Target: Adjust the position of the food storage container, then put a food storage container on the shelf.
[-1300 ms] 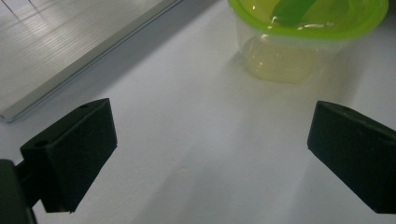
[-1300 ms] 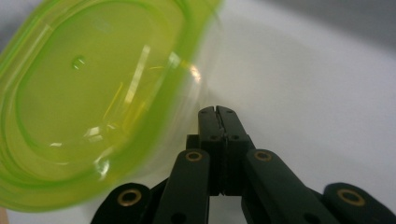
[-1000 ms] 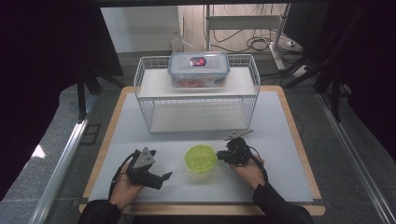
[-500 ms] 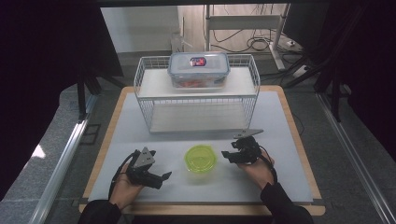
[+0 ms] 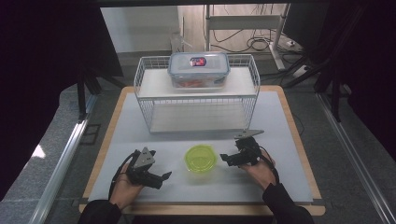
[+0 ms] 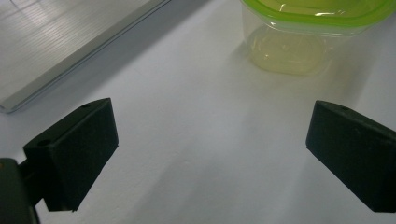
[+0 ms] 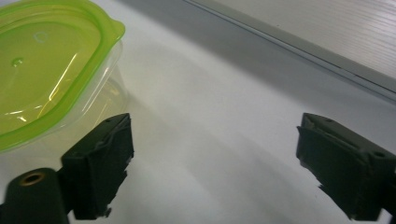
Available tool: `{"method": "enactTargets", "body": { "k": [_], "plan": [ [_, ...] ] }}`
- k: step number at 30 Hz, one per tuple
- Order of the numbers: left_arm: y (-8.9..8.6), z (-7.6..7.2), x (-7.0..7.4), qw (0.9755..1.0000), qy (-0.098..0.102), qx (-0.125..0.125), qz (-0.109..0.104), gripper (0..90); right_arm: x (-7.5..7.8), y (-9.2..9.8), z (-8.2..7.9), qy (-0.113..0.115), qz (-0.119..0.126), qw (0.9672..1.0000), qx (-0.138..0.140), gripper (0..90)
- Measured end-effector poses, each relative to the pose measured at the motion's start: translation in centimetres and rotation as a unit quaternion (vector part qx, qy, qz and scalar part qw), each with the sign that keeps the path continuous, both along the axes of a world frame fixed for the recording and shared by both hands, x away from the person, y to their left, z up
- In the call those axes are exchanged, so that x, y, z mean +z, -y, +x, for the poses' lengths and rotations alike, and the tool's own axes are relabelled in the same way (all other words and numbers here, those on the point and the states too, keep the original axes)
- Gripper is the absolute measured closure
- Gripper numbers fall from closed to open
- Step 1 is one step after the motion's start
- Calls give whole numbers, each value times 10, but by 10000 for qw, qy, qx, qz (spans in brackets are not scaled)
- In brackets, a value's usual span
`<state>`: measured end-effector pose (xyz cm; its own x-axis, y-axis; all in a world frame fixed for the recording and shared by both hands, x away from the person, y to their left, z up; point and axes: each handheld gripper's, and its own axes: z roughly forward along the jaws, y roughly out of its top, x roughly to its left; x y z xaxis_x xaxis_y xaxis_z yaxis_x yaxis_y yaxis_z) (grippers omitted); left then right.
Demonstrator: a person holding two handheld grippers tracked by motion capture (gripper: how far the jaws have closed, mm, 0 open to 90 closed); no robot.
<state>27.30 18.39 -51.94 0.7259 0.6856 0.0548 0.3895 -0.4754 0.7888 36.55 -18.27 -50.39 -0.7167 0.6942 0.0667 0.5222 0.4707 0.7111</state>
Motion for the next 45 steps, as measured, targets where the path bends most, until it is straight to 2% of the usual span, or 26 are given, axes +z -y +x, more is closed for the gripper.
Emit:
{"method": "enactTargets", "body": {
  "k": [6, 14, 16, 23, 31, 33, 40, 41, 43, 45],
  "plan": [
    [-1, 0, 0, 10000, 5, 13, -12, 21, 5, 1, 2, 10, 94, 9999, -55, 47],
    [-1, 0, 0, 10000, 17, 26, 10, 21, 19, 1, 1, 84, 169, 9998, 20, 43],
    [-2, 0, 1, 10000, 31, 45, 11, 21, 23, 1, 0, 43, 192, 9998, 49, 44],
    [-3, 1, 1, 10000, 45, 70, 5, 21, 37, -8, -2, -58, 375, 9991, 210, 168],
    [-3, 0, 1, 10000, 50, 64, 20, 21, 32, -27, -1, -571, 708, 9939, 622, 361],
    [-2, 0, 1, 10000, 44, 62, 20, 21, 29, -31, 1, -757, 830, 9914, 678, 403],
    [-2, 1, 0, 10000, 35, 51, 22, 21, 18, -35, 9, -1215, 892, 9867, 610, 548],
    [-2, 1, 0, 10000, 37, 50, 28, 21, 17, -35, 10, -1245, 954, 9857, 616, 578],
    [-2, 1, 0, 10000, 37, 42, 37, 21, 15, -33, 13, -1427, 1134, 9812, 630, 626],
    [-2, 1, 0, 10000, 36, 35, 46, 21, 14, -32, 15, -1498, 1185, 9801, 537, 704]
  ]
}}
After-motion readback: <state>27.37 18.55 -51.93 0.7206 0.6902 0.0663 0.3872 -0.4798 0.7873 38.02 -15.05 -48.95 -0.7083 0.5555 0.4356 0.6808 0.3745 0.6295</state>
